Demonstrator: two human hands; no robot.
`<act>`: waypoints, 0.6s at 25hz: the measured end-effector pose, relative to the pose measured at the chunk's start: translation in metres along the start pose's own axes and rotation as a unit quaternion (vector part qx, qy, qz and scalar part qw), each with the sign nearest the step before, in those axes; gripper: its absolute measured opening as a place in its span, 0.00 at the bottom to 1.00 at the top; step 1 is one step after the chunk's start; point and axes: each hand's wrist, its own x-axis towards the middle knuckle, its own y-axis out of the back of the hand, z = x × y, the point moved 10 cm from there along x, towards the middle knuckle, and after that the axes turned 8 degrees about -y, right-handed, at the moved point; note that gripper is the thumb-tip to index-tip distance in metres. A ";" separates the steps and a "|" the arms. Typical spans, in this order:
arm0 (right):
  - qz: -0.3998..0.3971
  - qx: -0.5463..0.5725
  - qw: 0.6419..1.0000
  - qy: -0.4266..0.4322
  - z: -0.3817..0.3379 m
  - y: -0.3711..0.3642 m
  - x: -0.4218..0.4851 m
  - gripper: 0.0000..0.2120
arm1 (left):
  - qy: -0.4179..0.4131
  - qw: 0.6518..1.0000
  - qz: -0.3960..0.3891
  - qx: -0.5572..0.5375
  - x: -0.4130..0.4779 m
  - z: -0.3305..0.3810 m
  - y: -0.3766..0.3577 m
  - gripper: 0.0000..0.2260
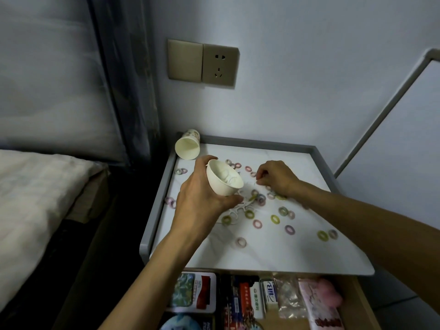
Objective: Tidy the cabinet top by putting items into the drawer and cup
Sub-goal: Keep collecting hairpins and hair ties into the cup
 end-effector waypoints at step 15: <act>0.067 0.105 0.988 0.094 -0.051 0.081 -0.040 0.03 | -0.016 1.000 -0.008 0.006 -0.001 0.005 0.001 0.36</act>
